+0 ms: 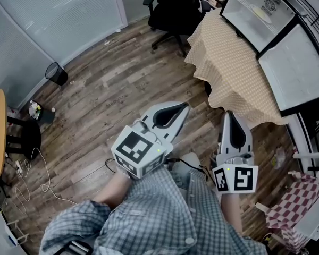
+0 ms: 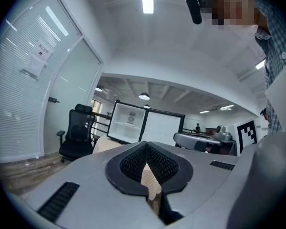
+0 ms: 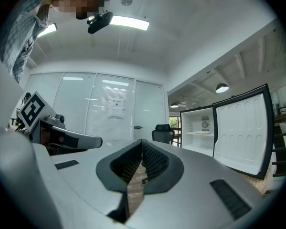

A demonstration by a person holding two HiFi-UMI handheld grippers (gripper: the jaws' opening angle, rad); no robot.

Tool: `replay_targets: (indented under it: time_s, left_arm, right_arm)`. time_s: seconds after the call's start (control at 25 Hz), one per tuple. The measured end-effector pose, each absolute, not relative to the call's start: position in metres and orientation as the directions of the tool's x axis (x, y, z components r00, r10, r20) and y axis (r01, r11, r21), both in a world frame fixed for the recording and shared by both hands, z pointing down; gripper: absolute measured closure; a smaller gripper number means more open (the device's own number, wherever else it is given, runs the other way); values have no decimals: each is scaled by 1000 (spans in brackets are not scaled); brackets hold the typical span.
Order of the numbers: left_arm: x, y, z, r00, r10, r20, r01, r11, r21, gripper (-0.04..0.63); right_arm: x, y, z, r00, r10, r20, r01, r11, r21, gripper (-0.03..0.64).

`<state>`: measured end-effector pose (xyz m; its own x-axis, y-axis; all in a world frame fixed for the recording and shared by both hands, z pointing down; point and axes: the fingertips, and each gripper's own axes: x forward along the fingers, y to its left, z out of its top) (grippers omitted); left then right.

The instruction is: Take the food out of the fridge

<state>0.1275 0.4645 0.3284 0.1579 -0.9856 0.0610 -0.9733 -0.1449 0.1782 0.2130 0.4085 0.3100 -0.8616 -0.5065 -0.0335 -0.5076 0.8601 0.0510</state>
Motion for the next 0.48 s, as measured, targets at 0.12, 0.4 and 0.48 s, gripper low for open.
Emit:
replay_targets:
  time_s: [0.12,0.4,0.48]
  left_arm:
    - [125,461,330,152,-986,61,-974,-140,177,589]
    - [113,448,336,129,-989,72,-978,-115,173,589]
    - [106,440,336,116,-990,76,-981,-102,166,589]
  right_arm:
    - [213,404,315,-860,-510,-21,-510,859,43,606]
    - [200,380,324,-867,-499,-10,-499,866,30,607]
    - [192,370,325,-875,-484,-10,-484,874,32,607]
